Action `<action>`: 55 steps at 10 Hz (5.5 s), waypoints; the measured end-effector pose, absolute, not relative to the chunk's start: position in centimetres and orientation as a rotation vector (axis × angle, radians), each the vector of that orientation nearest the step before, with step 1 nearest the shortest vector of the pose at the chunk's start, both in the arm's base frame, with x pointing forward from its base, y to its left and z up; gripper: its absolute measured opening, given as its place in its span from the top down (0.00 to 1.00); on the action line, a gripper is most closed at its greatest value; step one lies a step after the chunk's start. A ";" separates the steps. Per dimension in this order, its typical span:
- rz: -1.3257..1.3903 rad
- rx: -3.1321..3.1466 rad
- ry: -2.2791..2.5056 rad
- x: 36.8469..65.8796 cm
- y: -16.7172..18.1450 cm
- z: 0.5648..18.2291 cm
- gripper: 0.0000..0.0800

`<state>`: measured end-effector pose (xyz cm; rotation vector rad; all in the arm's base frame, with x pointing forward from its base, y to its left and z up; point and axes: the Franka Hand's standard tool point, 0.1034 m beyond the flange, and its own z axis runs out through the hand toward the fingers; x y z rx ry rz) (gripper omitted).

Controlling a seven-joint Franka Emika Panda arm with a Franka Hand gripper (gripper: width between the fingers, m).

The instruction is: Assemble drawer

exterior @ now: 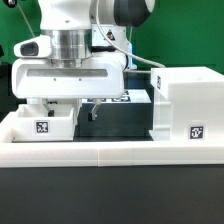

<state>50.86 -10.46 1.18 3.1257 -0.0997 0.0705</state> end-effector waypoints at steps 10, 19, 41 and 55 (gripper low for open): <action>0.132 3.105 -0.018 51.4 -10.2 0.9 0.84; 0.134 3.106 0.030 51.5 -9.0 1.2 0.95; 0.031 2.474 1.777 52.1 -5.9 2.4 0.95; -0.172 2.448 1.931 51.1 -2.5 2.0 0.95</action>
Offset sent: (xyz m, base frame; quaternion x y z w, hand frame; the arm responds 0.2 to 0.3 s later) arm -0.0002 0.0059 -0.0048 0.0133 0.0375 -0.0504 0.9979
